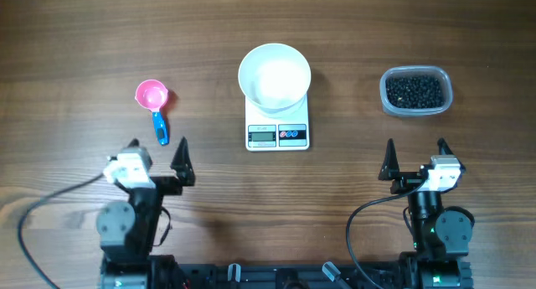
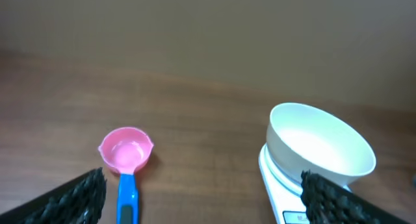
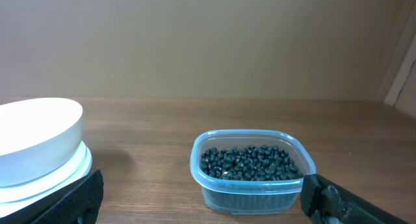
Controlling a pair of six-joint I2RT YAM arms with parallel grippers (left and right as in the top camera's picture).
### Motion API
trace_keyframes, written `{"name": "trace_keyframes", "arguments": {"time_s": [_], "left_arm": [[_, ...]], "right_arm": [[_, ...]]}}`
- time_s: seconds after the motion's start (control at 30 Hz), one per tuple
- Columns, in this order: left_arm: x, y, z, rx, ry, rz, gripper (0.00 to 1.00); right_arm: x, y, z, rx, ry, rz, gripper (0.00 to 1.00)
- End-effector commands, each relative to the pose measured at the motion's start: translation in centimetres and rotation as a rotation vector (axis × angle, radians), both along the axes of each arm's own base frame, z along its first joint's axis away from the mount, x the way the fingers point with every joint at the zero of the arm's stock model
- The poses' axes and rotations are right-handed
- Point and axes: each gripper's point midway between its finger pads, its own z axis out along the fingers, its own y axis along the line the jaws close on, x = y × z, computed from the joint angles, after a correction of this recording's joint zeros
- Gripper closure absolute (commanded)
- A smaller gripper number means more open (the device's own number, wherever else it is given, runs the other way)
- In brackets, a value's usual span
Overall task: Scoop item into bowl and weigh 150g on scale
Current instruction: 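Reach the left gripper to the pink scoop and grasp its blue handle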
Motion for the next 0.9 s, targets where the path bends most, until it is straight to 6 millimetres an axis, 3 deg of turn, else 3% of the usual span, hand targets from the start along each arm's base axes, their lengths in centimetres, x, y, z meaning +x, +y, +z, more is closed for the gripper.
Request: {"name": "trace_keyframes", "arguments": {"time_s": [0.0,0.2,0.43,0.7,0.77,0.87], "left_arm": [[1.1,0.3,3.6,-0.029,0.048,0.008,0.0],[4.2,0.7,6.0,-0.041,0.245,0.02,0.0],[8.7,0.2,6.2,-0.079,0.579,-0.026,0.0],[14.2,0.8,3.4,-0.092,0.706,-0.016,0.0],[15.0,1.6,2.0,-0.101,0.736,0.003,0.0],[15.5,3.8,-0.6,-0.128,0.802,0.063,0.09]], "right_arm": [[0.0,-0.2,-0.1,-0.013,0.002,-0.013,0.0],[0.0,-0.2,-0.1,-0.012,0.002,-0.013,0.0],[0.0,-0.2,-0.1,-0.013,0.002,-0.013,0.0],[0.0,-0.2,-0.1,-0.012,0.002,-0.013,0.0],[0.0,-0.2,-0.1,-0.012,0.002,-0.013,0.01],[0.0,-0.2,-0.1,-0.012,0.002,-0.013,0.0]]}}
